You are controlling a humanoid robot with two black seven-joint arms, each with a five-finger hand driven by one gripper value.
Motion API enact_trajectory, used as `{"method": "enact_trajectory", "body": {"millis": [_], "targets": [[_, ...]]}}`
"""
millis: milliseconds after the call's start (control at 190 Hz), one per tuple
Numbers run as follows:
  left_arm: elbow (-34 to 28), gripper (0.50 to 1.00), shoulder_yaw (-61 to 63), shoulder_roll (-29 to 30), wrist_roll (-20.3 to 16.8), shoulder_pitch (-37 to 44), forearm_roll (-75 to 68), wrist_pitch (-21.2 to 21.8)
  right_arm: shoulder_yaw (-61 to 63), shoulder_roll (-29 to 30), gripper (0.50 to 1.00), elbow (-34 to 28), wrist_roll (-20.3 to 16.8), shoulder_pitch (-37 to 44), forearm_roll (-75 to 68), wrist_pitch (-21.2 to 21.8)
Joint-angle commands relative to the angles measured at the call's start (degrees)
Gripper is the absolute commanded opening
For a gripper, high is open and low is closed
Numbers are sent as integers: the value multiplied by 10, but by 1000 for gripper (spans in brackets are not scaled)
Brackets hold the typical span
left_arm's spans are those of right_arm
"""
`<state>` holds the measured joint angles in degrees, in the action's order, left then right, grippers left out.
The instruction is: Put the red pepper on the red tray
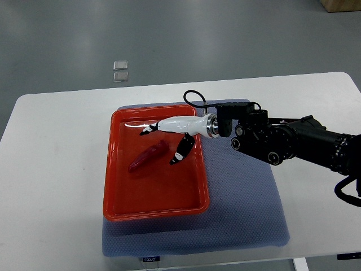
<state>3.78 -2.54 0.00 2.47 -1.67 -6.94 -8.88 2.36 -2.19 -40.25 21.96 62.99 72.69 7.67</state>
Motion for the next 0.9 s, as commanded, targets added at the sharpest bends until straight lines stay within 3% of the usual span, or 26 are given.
{"method": "enact_trajectory", "body": {"millis": [0, 516, 758, 895], "targets": [[-1, 1000, 1, 0, 0, 0, 0, 0, 40, -9, 901, 0, 0, -4, -13, 0], [1, 1000, 0, 0, 0, -1, 0, 0, 324, -83, 901, 13, -82, -127, -217, -18], [1, 1000, -2, 0, 0, 0, 0, 0, 347, -106, 901, 5, -83, -174, -375, -70], [1, 1000, -1, 0, 0, -1, 0, 0, 347, -116, 913, -9, -82, -183, -475, -72]]}}
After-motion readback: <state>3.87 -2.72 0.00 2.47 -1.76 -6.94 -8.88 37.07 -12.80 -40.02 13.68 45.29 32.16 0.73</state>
